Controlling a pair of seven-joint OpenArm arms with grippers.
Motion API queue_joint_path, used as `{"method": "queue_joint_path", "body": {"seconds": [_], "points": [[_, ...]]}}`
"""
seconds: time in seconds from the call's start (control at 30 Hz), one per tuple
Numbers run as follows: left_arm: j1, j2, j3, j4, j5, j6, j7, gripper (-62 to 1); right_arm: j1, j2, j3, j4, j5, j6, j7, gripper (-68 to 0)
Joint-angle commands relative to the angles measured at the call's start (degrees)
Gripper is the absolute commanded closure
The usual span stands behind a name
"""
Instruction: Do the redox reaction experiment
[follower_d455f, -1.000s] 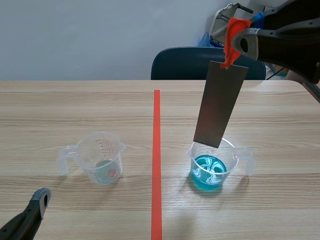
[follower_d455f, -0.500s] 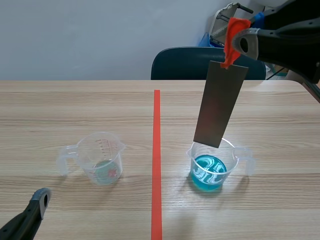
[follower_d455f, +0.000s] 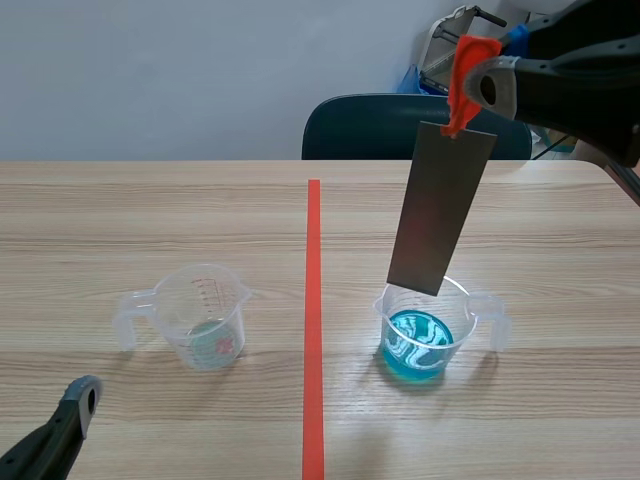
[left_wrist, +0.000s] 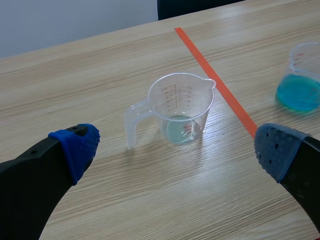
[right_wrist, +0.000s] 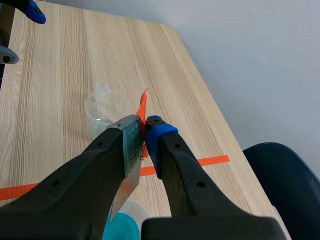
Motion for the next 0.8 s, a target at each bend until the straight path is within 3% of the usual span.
{"method": "queue_joint_path", "body": {"seconds": [0.0, 0.77], "points": [[-0.15, 0.28, 0.26, 1.11, -0.35, -0.02, -1.16, -62.3, 0.55, 0.76, 1.03, 0.42, 0.81, 0.35, 0.81, -0.8], [-0.15, 0.28, 0.26, 1.11, -0.35, -0.02, -1.16, -62.3, 0.55, 0.76, 1.03, 0.42, -0.24, 0.35, 0.85, -0.8]]}}
